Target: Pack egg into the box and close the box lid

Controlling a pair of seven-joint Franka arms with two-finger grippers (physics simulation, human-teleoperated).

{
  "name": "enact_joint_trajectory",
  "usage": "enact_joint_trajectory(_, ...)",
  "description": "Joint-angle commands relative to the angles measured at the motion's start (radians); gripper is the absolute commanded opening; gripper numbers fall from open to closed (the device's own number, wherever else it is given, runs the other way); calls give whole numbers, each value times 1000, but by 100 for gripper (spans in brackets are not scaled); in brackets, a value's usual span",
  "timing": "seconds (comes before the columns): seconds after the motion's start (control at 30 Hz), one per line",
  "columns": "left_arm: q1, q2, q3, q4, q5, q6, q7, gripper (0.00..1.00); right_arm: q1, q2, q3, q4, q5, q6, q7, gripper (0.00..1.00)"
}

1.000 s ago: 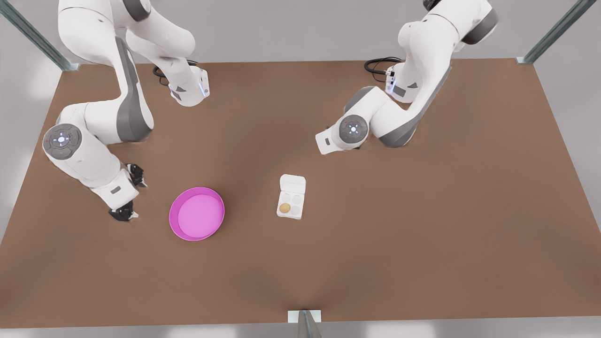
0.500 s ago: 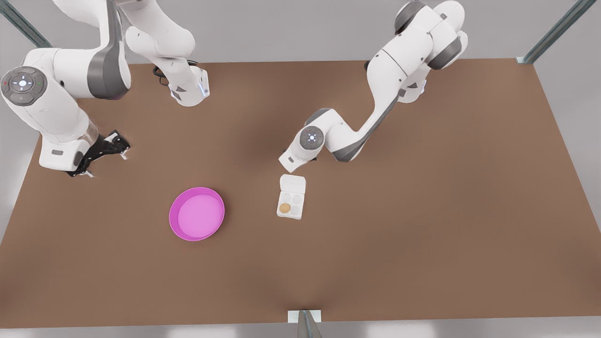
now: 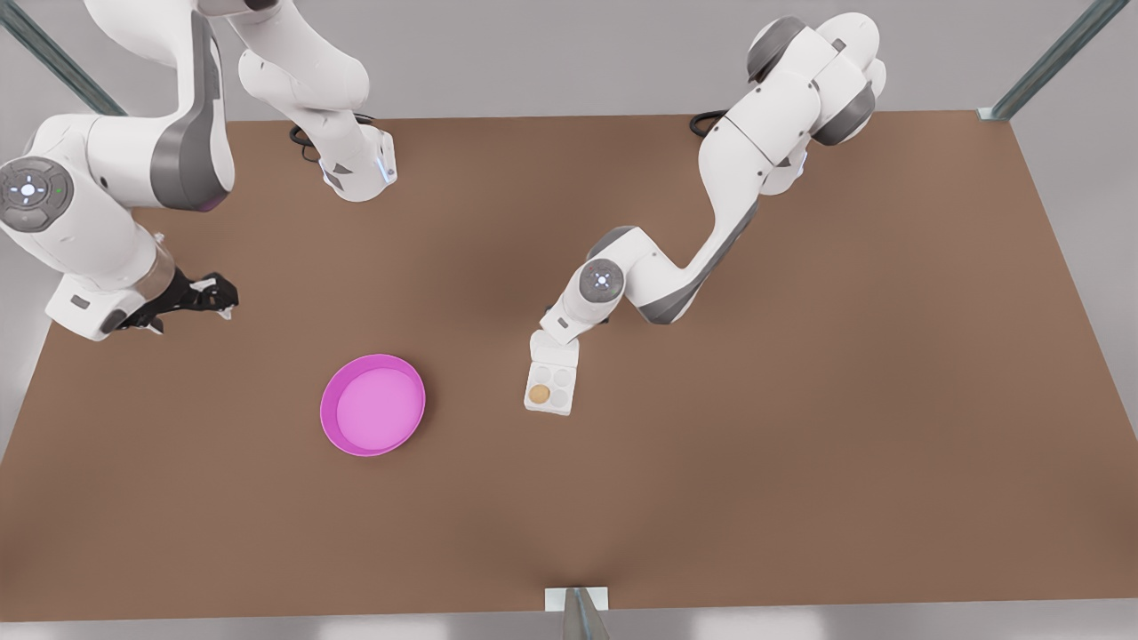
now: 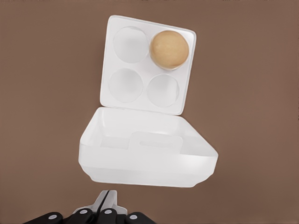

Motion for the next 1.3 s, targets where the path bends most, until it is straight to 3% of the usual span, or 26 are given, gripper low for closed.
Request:
enact_joint_trajectory(0.0,3,-1,0,1,0,6,108,21,-12,1,1,3,0,1,242,100)
enact_joint_trajectory(1.03,6,126,23,241,-1,-4,51,21,-10,12,-6,6,0,1,248,100)
enact_joint_trajectory(1.07,21,116,24,262,-3,-71,54,21,-10,12,-6,6,1,1,250,100)
enact_joint_trajectory(1.13,118,25,18,351,3,-436,55,21,-10,12,-6,8,2,1,250,100)
enact_joint_trajectory(1.17,256,-71,16,357,14,-572,57,23,-10,12,-6,8,2,-1,252,100)
enact_joint_trajectory(1.2,345,-108,12,362,97,-640,61,39,-10,10,-6,9,0,-1,252,100)
enact_joint_trajectory(1.27,433,-110,7,466,149,-806,293,100,-10,12,-6,17,-1,-1,253,100)
